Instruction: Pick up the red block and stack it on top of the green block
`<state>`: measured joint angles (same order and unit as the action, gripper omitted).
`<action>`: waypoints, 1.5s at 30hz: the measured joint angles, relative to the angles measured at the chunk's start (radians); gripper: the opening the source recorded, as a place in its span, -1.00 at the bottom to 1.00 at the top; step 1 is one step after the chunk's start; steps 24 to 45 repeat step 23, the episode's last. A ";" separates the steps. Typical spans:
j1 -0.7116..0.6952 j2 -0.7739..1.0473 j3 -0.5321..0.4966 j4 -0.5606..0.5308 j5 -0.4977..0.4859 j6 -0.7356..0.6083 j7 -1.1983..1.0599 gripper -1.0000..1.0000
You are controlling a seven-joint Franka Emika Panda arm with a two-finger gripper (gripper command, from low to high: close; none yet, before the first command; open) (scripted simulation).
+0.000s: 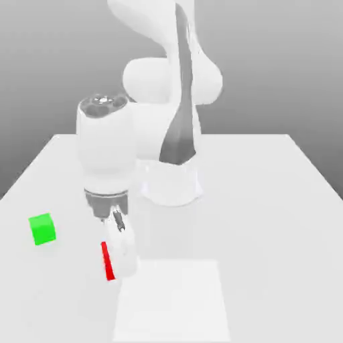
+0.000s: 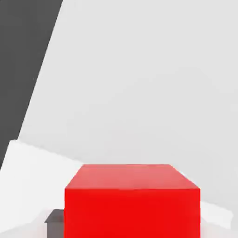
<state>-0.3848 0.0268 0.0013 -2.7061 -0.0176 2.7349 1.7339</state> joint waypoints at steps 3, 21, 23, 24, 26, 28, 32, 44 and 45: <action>-0.099 -0.035 -0.039 -0.021 -0.005 -0.015 -0.082 -1.00; -0.386 0.059 -0.216 -0.090 0.091 0.145 -0.478 1.00; -0.386 0.059 -0.216 -0.090 0.091 0.145 -0.478 1.00; -0.386 0.059 -0.216 -0.090 0.091 0.145 -0.478 1.00; -0.386 0.059 -0.216 -0.090 0.091 0.145 -0.478 1.00; -0.386 0.059 -0.216 -0.090 0.091 0.145 -0.478 1.00; -0.386 0.059 -0.216 -0.090 0.091 0.145 -0.478 1.00; -0.386 0.059 -0.216 -0.090 0.091 0.145 -0.478 1.00; -0.386 0.059 -0.216 -0.090 0.091 0.145 -0.478 1.00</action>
